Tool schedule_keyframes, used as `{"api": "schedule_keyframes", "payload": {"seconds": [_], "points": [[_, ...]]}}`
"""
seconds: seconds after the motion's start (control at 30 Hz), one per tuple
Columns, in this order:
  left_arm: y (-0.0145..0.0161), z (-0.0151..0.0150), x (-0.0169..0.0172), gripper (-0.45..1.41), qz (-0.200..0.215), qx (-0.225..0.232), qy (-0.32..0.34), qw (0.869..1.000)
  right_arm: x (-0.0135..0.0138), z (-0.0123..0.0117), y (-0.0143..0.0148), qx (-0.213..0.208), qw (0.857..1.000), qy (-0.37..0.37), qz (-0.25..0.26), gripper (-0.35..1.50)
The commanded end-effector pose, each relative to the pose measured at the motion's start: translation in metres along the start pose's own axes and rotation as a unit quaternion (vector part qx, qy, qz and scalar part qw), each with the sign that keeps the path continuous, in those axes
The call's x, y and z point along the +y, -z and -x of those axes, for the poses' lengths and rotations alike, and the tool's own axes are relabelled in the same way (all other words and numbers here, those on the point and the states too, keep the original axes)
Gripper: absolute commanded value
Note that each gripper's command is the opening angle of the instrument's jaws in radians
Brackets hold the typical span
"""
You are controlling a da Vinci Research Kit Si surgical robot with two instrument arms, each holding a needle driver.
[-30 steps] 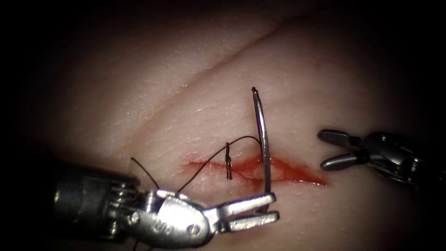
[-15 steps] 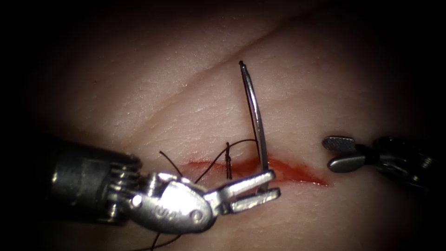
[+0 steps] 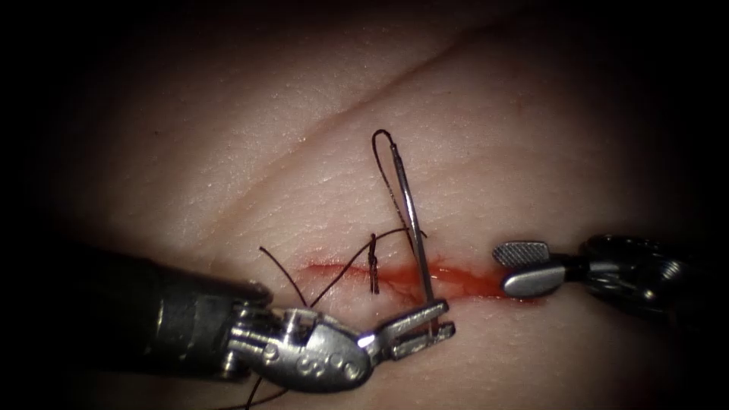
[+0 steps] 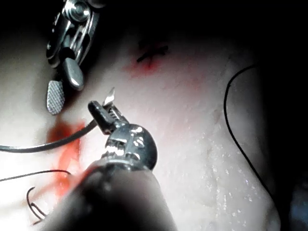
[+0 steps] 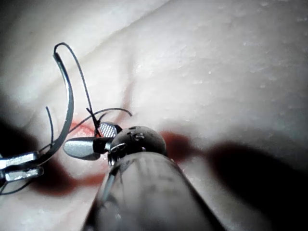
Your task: Wound Closure
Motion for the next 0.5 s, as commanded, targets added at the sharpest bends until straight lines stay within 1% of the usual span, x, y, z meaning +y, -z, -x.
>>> {"api": "schedule_keyframes", "payload": {"seconds": [0.03,0.2,0.5], "points": [[-0.0005,0.0003,0.0007,-0.45,0.002,-0.004,-0.007,1.000,0.0004,-0.0002,-0.0019,-0.003,1.000,-0.004,0.001,1.43],[-0.0006,0.0004,0.0011,-0.45,-0.003,-0.023,-0.036,0.999,0.0003,-0.0007,-0.0039,-0.015,1.000,-0.010,0.006,1.46],[-0.0014,0.0004,0.0031,-0.45,0.000,-0.039,-0.054,0.998,-0.0001,-0.0012,-0.0058,-0.027,0.999,-0.012,0.015,1.46]]}}
